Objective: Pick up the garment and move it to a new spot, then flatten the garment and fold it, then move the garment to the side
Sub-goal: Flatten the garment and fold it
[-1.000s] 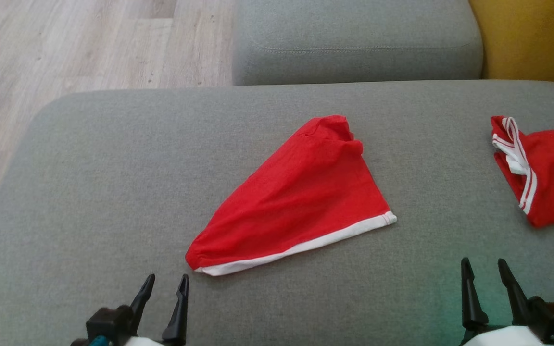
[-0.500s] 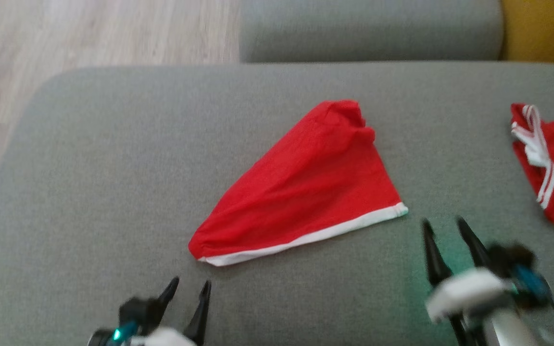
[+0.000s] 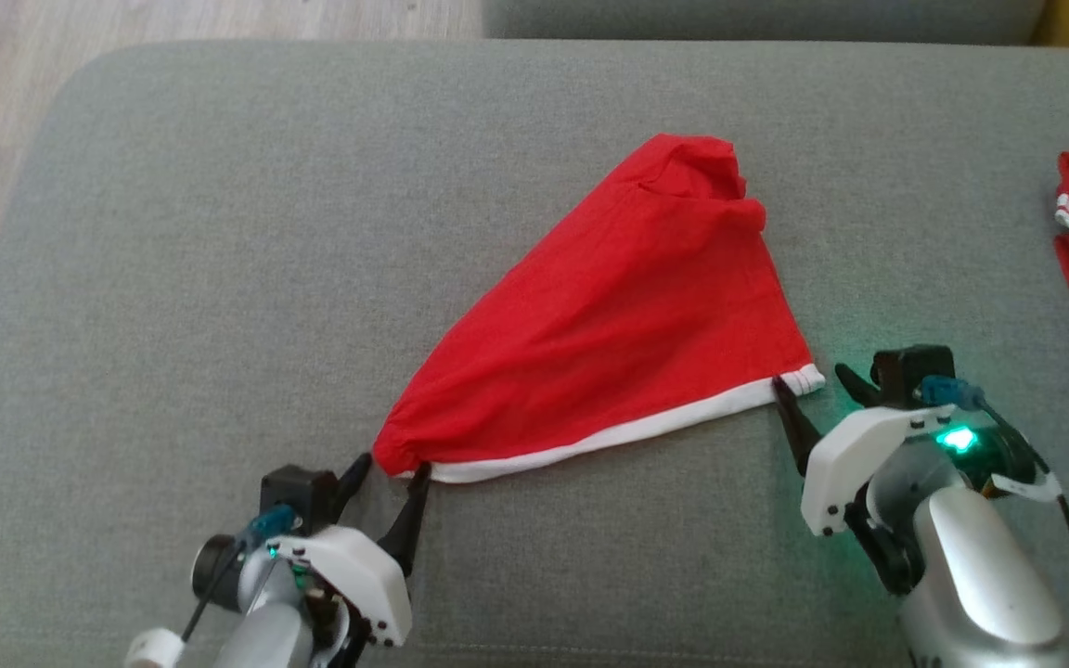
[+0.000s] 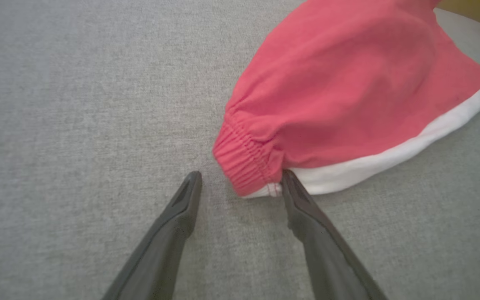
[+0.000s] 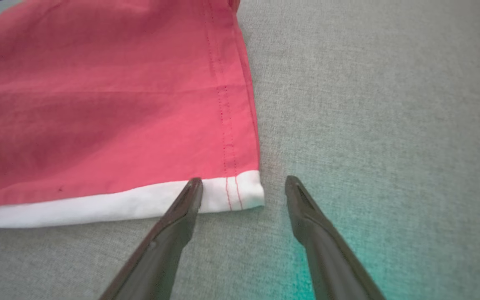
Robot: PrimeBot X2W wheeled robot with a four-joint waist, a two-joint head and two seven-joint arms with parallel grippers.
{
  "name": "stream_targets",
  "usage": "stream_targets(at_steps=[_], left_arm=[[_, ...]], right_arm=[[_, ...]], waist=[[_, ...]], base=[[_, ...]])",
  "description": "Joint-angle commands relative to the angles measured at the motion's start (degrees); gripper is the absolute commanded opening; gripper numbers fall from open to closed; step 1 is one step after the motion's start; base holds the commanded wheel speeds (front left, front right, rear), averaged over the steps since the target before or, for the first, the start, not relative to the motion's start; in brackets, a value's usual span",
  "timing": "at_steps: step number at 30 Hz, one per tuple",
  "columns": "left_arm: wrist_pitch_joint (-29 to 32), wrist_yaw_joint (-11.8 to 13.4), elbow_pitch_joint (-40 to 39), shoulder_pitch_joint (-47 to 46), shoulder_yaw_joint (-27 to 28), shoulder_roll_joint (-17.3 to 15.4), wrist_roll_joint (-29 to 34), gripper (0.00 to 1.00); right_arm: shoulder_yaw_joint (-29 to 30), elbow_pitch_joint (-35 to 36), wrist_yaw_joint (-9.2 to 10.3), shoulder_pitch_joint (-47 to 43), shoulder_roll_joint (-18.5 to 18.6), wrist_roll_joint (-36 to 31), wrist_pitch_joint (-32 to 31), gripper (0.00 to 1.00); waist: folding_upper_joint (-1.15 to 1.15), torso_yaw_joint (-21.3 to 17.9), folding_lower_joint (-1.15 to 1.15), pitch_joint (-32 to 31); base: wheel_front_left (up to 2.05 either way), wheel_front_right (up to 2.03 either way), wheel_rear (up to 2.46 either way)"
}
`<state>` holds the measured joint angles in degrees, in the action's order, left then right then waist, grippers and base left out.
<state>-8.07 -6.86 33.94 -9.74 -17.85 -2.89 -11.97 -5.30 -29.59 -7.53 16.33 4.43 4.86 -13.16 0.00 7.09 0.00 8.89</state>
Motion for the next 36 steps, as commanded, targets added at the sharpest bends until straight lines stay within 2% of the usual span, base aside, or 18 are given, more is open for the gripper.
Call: stream_targets(at_steps=[1, 14, 16, 18, 19, 21, 22, 23, 24, 25, 31, 36], left_arm=[[0.1, 0.0, -1.1, -2.3, 1.6, -0.1, -0.3, 1.00], [1.2, -0.4, 0.7, -3.1, -0.9, -1.6, -2.6, 1.00], [1.5, -0.5, 0.6, -3.2, -2.1, -2.1, -3.0, 1.00], [1.8, -0.6, 0.5, -3.3, -3.4, -2.2, -4.1, 1.00], [1.9, -0.6, 0.3, -3.3, -4.2, -2.4, -4.6, 1.00], [1.8, -0.6, 0.0, -3.6, -5.7, -2.7, -5.8, 0.97], [1.8, -0.6, -0.1, -3.8, -6.4, -3.0, -6.3, 0.80], [2.1, -0.6, 0.0, -4.0, -7.5, -3.3, -6.7, 0.44], [2.2, -0.6, 0.0, -4.1, -8.3, -3.6, -7.3, 0.13], [2.2, -0.6, -0.1, -4.3, -8.9, -3.8, -8.0, 0.00], [2.0, -0.6, -3.8, -5.0, -10.6, -6.2, -12.1, 0.00], [6.4, -0.6, -16.1, -3.2, -9.5, -8.6, -19.4, 0.00]], right_arm=[[-1.3, 1.6, 0.04, 2.3, 0.1, -0.3, 0.0, 1.00], [-3.5, 1.2, 0.04, 3.3, 1.5, 1.4, -1.4, 1.00], [-3.7, 1.1, 0.04, 3.4, 1.6, 1.7, -1.5, 0.90], [-3.9, 1.1, 0.04, 3.6, 1.7, 1.8, -1.6, 0.66], [-4.0, 1.0, 0.04, 3.7, 1.7, 1.9, -1.6, 0.49], [-4.2, 0.9, 0.04, 3.9, 1.8, 2.1, -1.5, 0.36], [-4.2, 0.7, 0.04, 4.0, 1.8, 2.2, -1.4, 0.10], [-4.2, 0.6, 0.04, 4.0, 1.7, 2.5, -1.2, 0.00], [-4.2, 0.4, 0.04, 4.0, 1.7, 2.9, -0.9, 0.00], [-4.3, 0.2, 0.04, 4.0, 1.6, 3.4, -0.7, 0.00], [-3.2, 2.9, 0.04, 3.4, 1.0, 9.8, 0.6, 0.00], [-0.6, 13.5, 0.04, 0.9, 1.4, 19.2, -1.6, 0.00]], waist=[[0.00, -0.1, 0.00, 0.1], [0.00, -0.4, 0.00, 0.6], [0.00, -0.4, 0.00, 0.7], [0.00, -0.4, 0.00, 0.7], [0.00, -0.4, 0.00, 0.8], [0.00, -0.4, 0.00, 0.9], [0.00, -0.4, 0.00, 0.8], [0.00, -0.5, 0.00, 0.7], [0.00, -0.5, 0.00, 0.5], [0.00, -0.6, 0.00, 0.3], [0.00, -1.2, 0.00, -1.4], [0.00, -1.9, 0.00, -3.4]], base=[[0.00, 0.00, 0.00], [0.00, 0.00, 0.00], [0.00, 0.00, 0.00], [0.00, 0.00, 0.00], [0.00, 0.00, 0.00], [0.00, 0.00, 0.00], [0.00, 0.00, 0.00], [0.00, 0.00, 0.00], [0.00, 0.00, 0.00], [0.00, 0.00, 0.00], [0.00, 0.00, 0.00], [0.00, 0.00, 0.00]])
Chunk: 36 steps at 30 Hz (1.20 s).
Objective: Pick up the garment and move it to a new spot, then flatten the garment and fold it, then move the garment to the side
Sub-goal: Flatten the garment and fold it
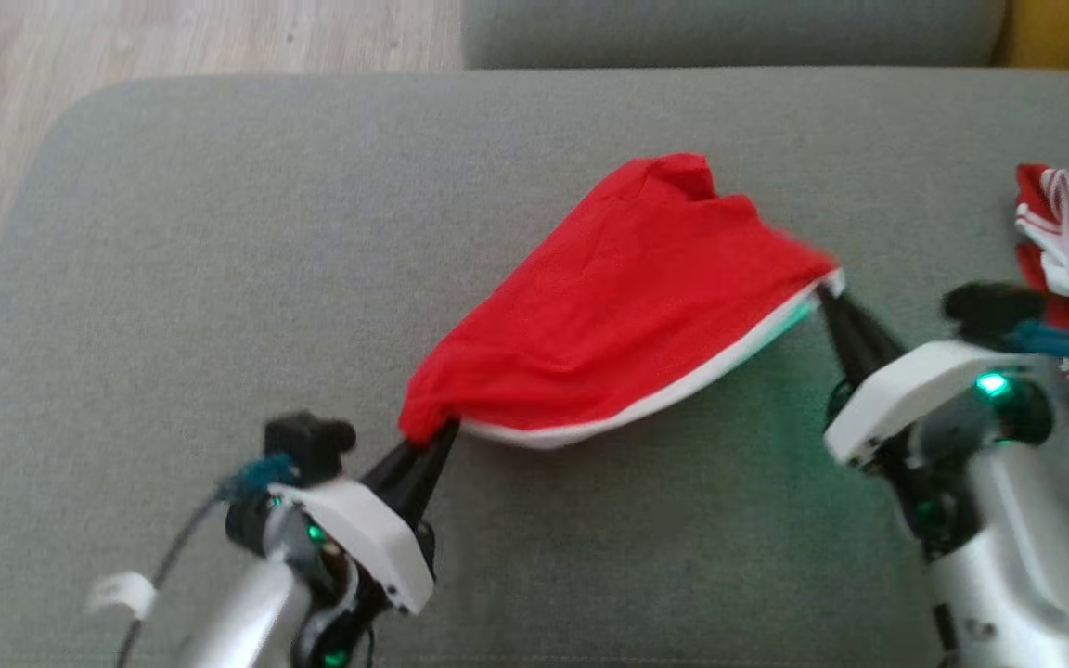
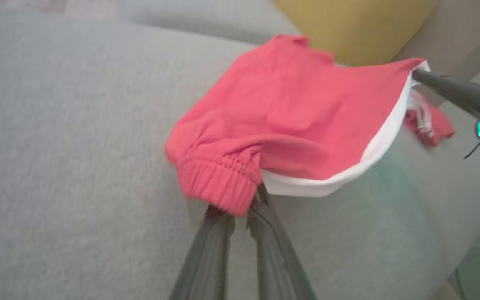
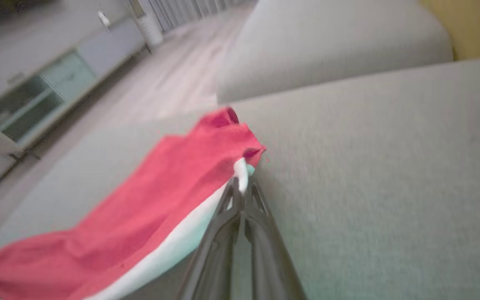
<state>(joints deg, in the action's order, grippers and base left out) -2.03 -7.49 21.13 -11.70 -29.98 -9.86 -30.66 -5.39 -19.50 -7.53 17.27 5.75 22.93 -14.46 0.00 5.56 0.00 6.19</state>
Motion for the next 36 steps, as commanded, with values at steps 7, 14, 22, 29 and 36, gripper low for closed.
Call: stream_targets(at_steps=[7, 14, 22, 29, 36], left_arm=[[10.2, 0.9, -27.4, 2.5, 6.4, -5.0, -10.6, 0.00], [21.6, 5.7, -52.0, 1.5, 10.4, -7.0, -21.7, 0.00], [33.3, 12.2, -61.6, -8.8, 13.6, -8.2, -31.2, 0.00], [37.4, 12.2, -47.5, -24.2, 14.1, -9.7, -29.0, 0.00], [26.6, 8.8, -20.5, -46.6, 13.2, -6.0, -16.9, 0.00]], right_arm=[[5.7, 24.6, 0.04, -4.5, 1.2, 11.8, -7.2, 0.00], [13.9, 47.3, 0.04, -5.3, -1.3, 20.3, -16.7, 0.00], [19.5, 56.0, 0.04, 3.1, -2.6, 22.9, -26.5, 0.00], [17.4, 43.8, 0.04, 18.2, -2.8, 14.5, -30.9, 0.00], [14.9, 20.3, 0.04, 41.7, -2.9, 4.6, -20.1, 0.00]], waist=[[0.00, -0.9, 0.00, -2.5], [0.00, -1.9, 0.00, -2.7], [0.00, -2.9, 0.00, 0.5], [0.00, -2.9, 0.00, 8.2], [0.00, -3.5, 0.00, 15.1]], base=[[0.00, 0.00, 0.00], [0.00, 0.00, 0.00], [0.00, 0.00, 0.00], [0.00, 0.00, 0.00], [0.00, 0.00, 0.00]])
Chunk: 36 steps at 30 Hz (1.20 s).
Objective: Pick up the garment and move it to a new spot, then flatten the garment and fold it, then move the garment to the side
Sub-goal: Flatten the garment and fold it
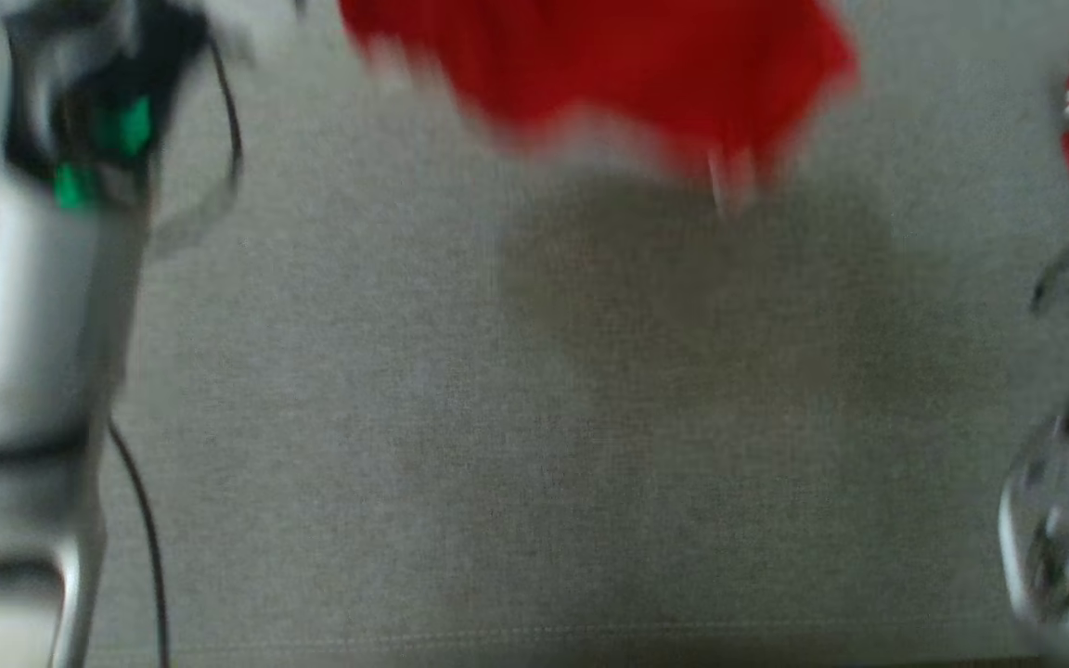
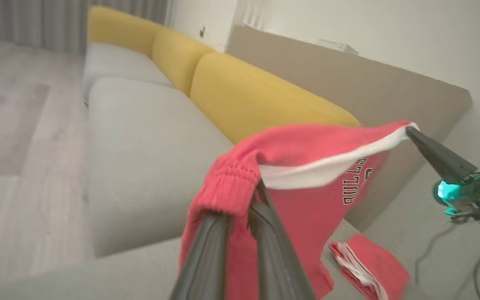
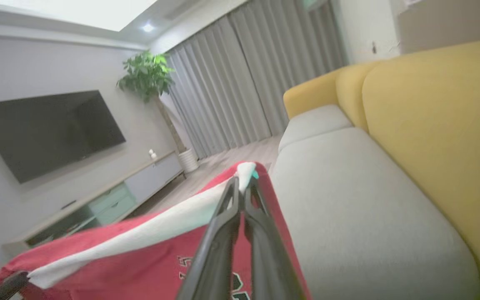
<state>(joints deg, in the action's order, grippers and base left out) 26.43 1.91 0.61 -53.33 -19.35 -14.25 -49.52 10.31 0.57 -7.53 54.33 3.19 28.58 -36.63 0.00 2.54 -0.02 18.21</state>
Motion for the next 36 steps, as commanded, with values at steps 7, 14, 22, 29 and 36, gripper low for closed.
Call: stream_targets(at_steps=[7, 14, 22, 29, 36], left_arm=[[-18.0, -4.7, 24.0, -18.2, -0.3, 1.3, 12.4, 0.00], [-22.0, -9.0, 36.0, -8.8, -8.2, -0.5, 14.1, 0.00], [-17.3, -9.4, 21.0, 13.4, -18.8, -8.0, 2.1, 0.00], [-16.1, -6.0, 6.3, 32.7, -21.1, -13.8, -2.5, 0.00], [-18.3, 3.6, -8.8, 52.2, -22.6, -14.2, -6.5, 0.00]], right_arm=[[-0.5, -22.8, 0.04, 16.9, -0.3, -0.8, 17.5, 0.00], [-7.8, -30.6, 0.04, 0.1, -0.3, 0.5, 25.1, 0.00], [-8.8, -18.0, 0.04, -28.0, 1.8, -0.5, 24.7, 0.00], [-3.3, 0.8, 0.04, -52.6, 1.9, -2.6, 18.6, 0.00], [4.2, 19.0, 0.04, -75.2, 0.2, -1.7, 11.8, 0.00]], waist=[[0.00, -2.2, 0.02, 7.4], [0.00, -4.6, 0.02, 5.9], [0.00, -3.8, 0.02, 2.6], [0.00, -2.9, 0.02, -3.8], [0.00, -1.8, 0.02, -5.7]], base=[[0.00, 0.00, 0.00], [0.00, 0.00, 0.00], [0.00, 0.00, 0.00], [0.00, 0.00, 0.00], [0.00, 0.00, 0.00]])
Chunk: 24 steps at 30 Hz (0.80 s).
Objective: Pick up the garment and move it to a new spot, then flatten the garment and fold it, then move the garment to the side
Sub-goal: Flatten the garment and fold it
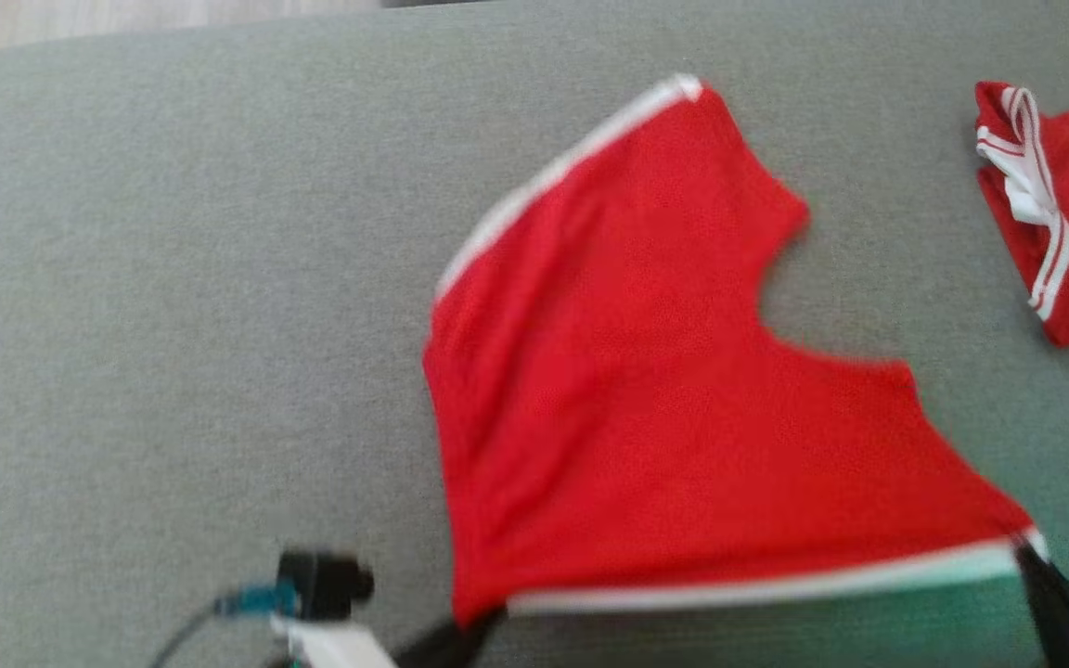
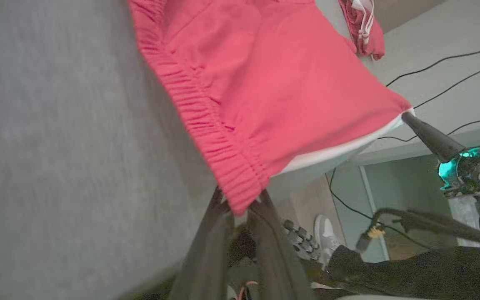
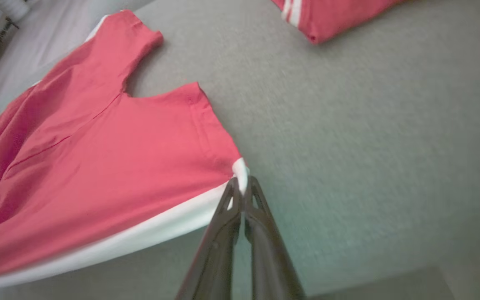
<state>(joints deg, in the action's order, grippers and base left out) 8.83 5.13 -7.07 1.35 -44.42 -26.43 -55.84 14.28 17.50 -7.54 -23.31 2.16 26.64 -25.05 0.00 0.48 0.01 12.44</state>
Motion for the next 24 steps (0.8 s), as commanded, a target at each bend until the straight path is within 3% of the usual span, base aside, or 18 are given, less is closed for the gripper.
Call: stream_targets(at_steps=[1, 4, 9, 19, 24], left_arm=[[-1.1, 1.5, -2.9, -0.7, 2.6, -1.8, -0.7, 0.00], [-2.0, 3.1, -7.3, 1.6, 3.4, -0.5, -2.8, 0.00], [-0.3, 4.9, -8.9, -3.1, 4.7, 2.3, -4.0, 0.00], [5.9, 7.2, -4.8, -16.6, 7.2, 12.1, -10.9, 0.00], [6.1, 7.5, -1.4, -21.3, 8.0, 14.4, -10.8, 0.00]], right_arm=[[1.2, 4.0, 0.05, 1.1, 1.0, 1.2, -0.3, 0.00], [3.7, 7.2, 0.05, 1.1, 0.8, 3.4, -1.5, 0.00], [3.5, 6.8, 0.05, 11.0, 0.7, 3.6, -4.9, 0.00], [-0.7, -6.1, 0.05, 37.3, 4.5, -0.6, -14.9, 0.00], [-2.9, -11.2, 0.05, 45.9, 6.7, -2.5, -18.0, 0.00]], waist=[[0.00, 0.4, -0.01, 0.2], [0.00, 1.5, -0.01, 1.0], [0.00, 3.9, -0.01, 2.2], [0.00, 10.2, -0.01, 6.2], [0.00, 12.0, -0.01, 8.5]], base=[[0.00, 0.00, 0.00], [0.00, 0.00, 0.00], [0.00, 0.00, 0.00], [0.00, 0.00, 0.00], [0.00, 0.00, 0.00]])
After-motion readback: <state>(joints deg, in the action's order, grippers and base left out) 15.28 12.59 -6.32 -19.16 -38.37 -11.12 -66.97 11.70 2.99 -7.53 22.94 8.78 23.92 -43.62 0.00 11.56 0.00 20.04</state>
